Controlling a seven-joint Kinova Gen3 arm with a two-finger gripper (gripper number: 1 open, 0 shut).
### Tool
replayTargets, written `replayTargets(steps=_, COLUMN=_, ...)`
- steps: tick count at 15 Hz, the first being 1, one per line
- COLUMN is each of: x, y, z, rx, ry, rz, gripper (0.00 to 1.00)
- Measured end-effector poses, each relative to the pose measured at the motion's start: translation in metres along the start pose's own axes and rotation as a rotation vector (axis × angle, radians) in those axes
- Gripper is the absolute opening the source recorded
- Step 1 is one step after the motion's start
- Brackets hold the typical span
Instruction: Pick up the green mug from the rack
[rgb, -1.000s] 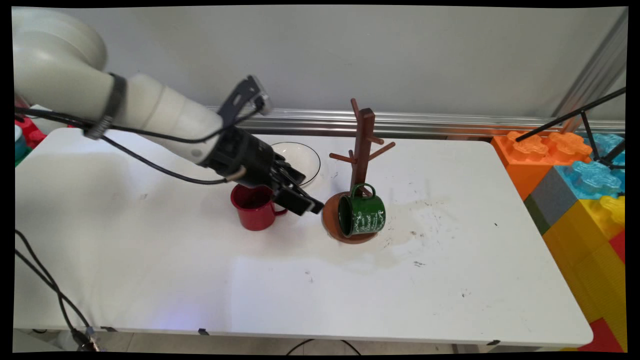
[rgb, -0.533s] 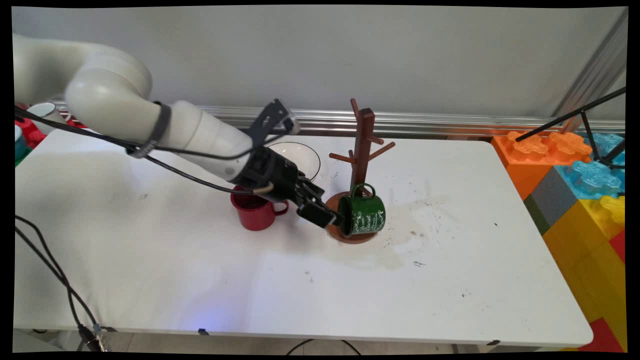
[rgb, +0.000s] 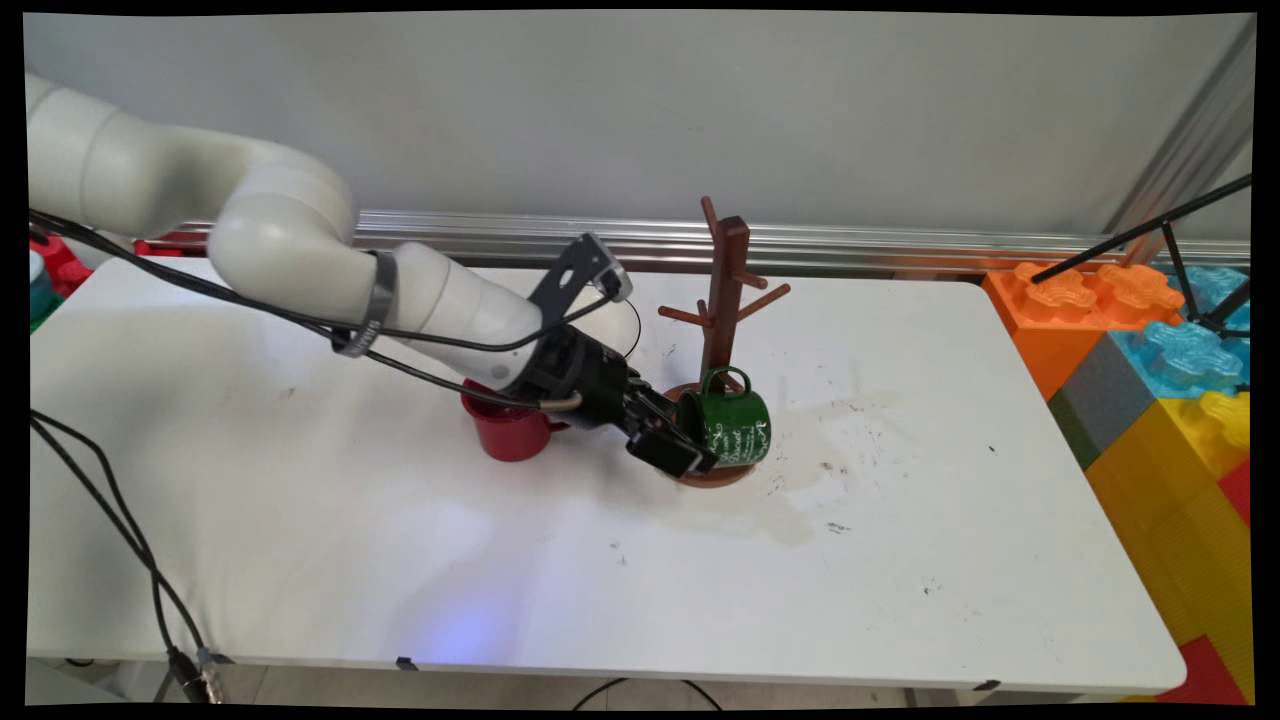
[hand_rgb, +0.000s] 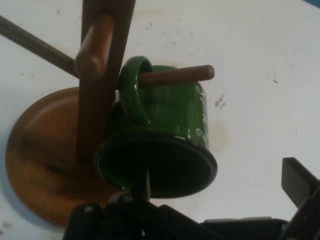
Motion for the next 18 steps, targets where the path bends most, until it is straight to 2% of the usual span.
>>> replayTargets(steps=10, x=-0.012, y=-0.004, z=0.040, rx=-0.019, ry=0.053, rz=-0.041, gripper=1.00)
replayTargets(steps=18, x=-0.015, y=-0.003, z=0.056, rx=-0.042, ry=0.102, rz=-0.070, gripper=1.00)
